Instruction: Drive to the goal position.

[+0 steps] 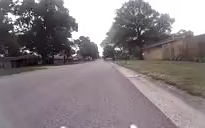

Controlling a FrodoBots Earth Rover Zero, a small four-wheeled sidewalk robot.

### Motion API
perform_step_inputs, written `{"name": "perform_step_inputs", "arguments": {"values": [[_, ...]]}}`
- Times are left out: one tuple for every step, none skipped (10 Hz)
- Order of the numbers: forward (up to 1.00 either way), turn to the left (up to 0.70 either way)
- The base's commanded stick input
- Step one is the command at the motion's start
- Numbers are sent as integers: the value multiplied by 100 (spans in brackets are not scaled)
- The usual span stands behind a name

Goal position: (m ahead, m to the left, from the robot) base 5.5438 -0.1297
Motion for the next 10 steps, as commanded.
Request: {"name": "perform_step_inputs", "arguments": {"values": [[75,0],[100,0],[100,0],[100,0],[100,0],[100,0],[100,0],[100,0],[100,0],[100,0]]}}
